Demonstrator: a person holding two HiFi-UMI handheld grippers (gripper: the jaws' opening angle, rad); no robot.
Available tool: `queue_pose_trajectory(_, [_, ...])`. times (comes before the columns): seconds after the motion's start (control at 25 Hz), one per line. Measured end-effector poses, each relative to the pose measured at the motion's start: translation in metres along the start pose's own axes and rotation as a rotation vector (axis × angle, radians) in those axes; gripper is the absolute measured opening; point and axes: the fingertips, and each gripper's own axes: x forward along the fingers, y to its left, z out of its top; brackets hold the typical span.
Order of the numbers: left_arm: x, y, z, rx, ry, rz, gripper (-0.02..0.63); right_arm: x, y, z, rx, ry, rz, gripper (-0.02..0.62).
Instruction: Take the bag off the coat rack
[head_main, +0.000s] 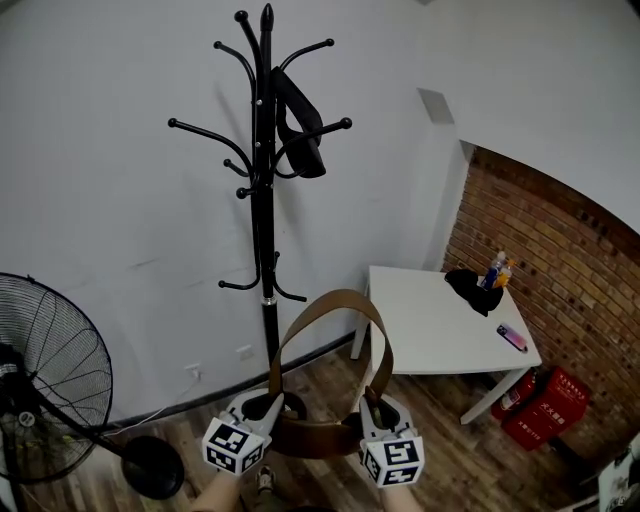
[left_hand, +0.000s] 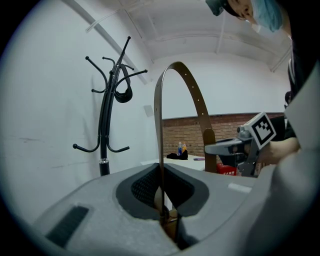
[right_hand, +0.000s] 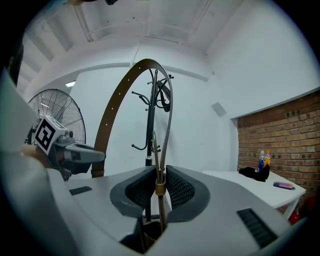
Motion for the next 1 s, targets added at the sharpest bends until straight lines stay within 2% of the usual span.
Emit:
queue_pose_trajectory(0.56, [-0.009, -0.043, -0.019, -0.022, 0.021, -0.045, 0.018, -0.046, -0.011, -0.027, 0.013, 0.035, -0.05, 0.059])
queue_pose_trajectory(1.0, [-0.013, -0.064, -0.02, -0.014, 0.027, -0.053, 0.018, -0.062, -0.018, -0.032, 0.022, 0.031, -0.057, 0.058])
